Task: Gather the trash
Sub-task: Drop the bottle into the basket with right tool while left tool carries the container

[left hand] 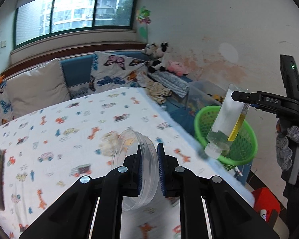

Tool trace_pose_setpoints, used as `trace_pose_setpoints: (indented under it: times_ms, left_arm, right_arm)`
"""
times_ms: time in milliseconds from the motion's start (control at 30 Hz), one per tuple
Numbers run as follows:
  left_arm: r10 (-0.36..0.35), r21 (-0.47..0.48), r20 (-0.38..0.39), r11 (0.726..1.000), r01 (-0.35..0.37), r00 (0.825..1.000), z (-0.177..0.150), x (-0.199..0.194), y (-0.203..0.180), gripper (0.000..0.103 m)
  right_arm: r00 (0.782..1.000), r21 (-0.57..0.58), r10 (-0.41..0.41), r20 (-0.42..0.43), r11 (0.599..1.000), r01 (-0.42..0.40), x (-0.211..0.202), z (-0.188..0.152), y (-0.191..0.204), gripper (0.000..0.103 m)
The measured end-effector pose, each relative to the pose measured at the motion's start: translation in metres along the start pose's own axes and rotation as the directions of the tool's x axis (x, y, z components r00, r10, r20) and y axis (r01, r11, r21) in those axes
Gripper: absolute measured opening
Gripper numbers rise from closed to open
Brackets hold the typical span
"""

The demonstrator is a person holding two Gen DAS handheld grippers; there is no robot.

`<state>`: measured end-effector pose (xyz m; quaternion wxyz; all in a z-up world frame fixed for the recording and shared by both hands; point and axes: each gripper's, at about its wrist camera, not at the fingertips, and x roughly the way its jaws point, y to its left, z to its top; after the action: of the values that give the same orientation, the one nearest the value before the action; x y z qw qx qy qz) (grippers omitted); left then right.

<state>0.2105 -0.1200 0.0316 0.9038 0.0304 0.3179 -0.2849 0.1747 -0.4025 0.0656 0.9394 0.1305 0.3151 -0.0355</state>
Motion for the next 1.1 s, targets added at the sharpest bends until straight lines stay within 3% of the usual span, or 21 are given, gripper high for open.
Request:
trace_pose_setpoints:
  times_ms: [267, 400, 667, 733, 1100]
  left_arm:
    - [-0.074, 0.039, 0.002, 0.997, 0.074, 0.997, 0.023, 0.020, -0.051, 0.014]
    - [-0.105, 0.056, -0.003, 0.993, 0.105, 0.994, 0.034, 0.032, -0.075, 0.014]
    - [-0.168, 0.077, -0.037, 0.982, 0.170, 0.985, 0.047, 0.060, -0.117, 0.014]
    - [-0.196, 0.075, -0.051, 0.977, 0.200, 0.979, 0.049, 0.069, -0.128, 0.014]
    - [-0.313, 0.050, -0.156, 0.945, 0.324, 0.937, 0.047, 0.119, -0.176, 0.014]
  right_arm:
    - [0.977, 0.011, -0.211, 0.014, 0.977, 0.211, 0.008, -0.005, -0.077, 0.049]
    - [0.965, 0.013, -0.261, -0.024, 0.965, 0.261, 0.024, -0.017, -0.105, 0.049]
    - [0.961, 0.058, -0.268, -0.066, 0.961, 0.272, 0.034, -0.035, -0.139, 0.053]
    - [0.963, 0.066, -0.264, -0.060, 0.961, 0.268, 0.030, -0.036, -0.142, 0.058]
    - [0.972, 0.098, -0.234, 0.000, 0.968, 0.233, -0.005, -0.038, -0.150, 0.063]
